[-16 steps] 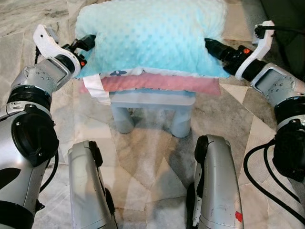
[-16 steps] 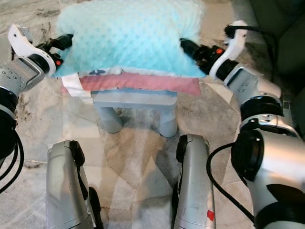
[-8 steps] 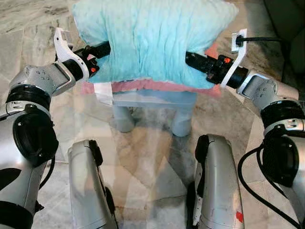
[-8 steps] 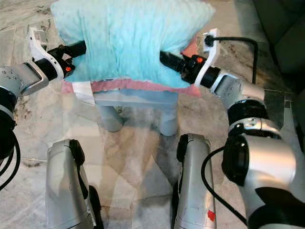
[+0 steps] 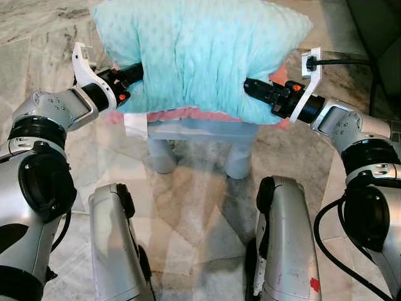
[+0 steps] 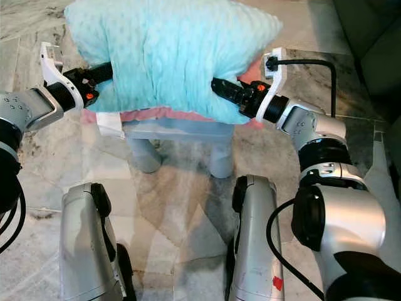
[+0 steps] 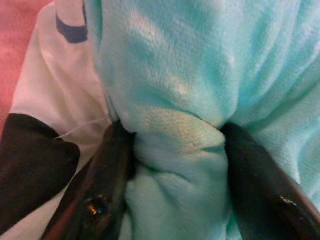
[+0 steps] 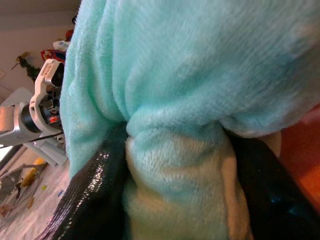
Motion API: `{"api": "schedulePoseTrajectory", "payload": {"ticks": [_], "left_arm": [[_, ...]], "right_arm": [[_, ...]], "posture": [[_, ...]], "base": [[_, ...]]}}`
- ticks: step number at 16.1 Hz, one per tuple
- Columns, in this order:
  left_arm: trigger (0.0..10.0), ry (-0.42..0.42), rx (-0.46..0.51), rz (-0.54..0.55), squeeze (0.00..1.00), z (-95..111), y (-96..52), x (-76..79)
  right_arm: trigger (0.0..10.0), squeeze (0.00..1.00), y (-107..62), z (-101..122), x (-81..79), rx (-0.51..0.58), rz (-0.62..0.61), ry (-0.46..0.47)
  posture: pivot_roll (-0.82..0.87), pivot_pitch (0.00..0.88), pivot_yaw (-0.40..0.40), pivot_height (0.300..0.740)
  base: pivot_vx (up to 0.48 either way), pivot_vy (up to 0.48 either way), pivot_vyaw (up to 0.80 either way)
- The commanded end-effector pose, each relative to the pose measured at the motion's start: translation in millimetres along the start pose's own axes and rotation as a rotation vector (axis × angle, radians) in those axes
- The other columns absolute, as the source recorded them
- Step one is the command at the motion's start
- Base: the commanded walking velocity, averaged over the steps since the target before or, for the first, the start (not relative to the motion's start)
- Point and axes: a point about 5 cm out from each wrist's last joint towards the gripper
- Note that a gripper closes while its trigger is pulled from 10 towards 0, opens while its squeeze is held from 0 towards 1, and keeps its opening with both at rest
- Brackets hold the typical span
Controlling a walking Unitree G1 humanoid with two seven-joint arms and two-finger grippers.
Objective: Move the pillow to the sofa
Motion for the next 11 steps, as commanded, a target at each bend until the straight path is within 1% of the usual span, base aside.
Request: {"api": "schedulePoseTrajectory", "payload": {"ticks": [1, 6, 7, 9, 10, 11], "left_arm": [[0.0, -0.004, -0.034, 0.023, 0.0, -5.7, -3.2, -7.9], [0.0, -0.008, -0.025, 0.017, 0.0, -4.8, -4.7, -9.1], [0.0, -0.013, -0.038, 0.025, 0.0, -7.8, -8.0, -14.9], [0.0, 0.0, -0.029, 0.051, 0.0, -9.1, -12.6, -23.5], [0.0, -0.003, 0.015, 0.073, 0.0, -6.8, -15.1, -28.2], [0.0, -0.006, 0.05, 0.078, 0.0, -3.5, -17.0, -29.8]], "right_arm": [[0.0, 0.0, 3.2, -7.6, -2.7, -0.034, 0.027, -0.006], [0.0, 0.0, 4.4, -7.9, -3.6, -0.021, 0.029, -0.011], [0.0, 0.0, 3.7, -8.3, -3.4, -0.017, 0.027, -0.013], [0.0, 0.0, 4.0, -8.3, -2.9, -0.004, 0.012, -0.024], [0.0, 0.0, 4.0, -8.1, -2.1, 0.009, -0.01, -0.037], [0.0, 0.0, 3.9, -8.9, -1.5, 0.012, -0.026, -0.057]], "posture": [[-0.01, 0.368, 0.025, 0.366], [-0.01, 0.371, 0.027, 0.366], [-0.01, 0.36, 0.028, 0.366], [-0.01, 0.347, 0.031, 0.366], [-0.01, 0.33, 0.03, 0.366], [-0.01, 0.311, 0.029, 0.366]], "base": [[0.0, 0.0, 0.0], [0.0, 0.0, 0.0], [0.0, 0.0, 0.0], [0.0, 0.0, 0.0], [0.0, 0.0, 0.0], [0.0, 0.0, 0.0]]}}
Point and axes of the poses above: a point about 5 cm out from each wrist's last joint towards the gripper, its own y axis pointing out of the wrist towards the gripper, its own z axis along the axis of the wrist's last joint, x = y × z, and after that the axes turned 4 degrees about -y, right-handed
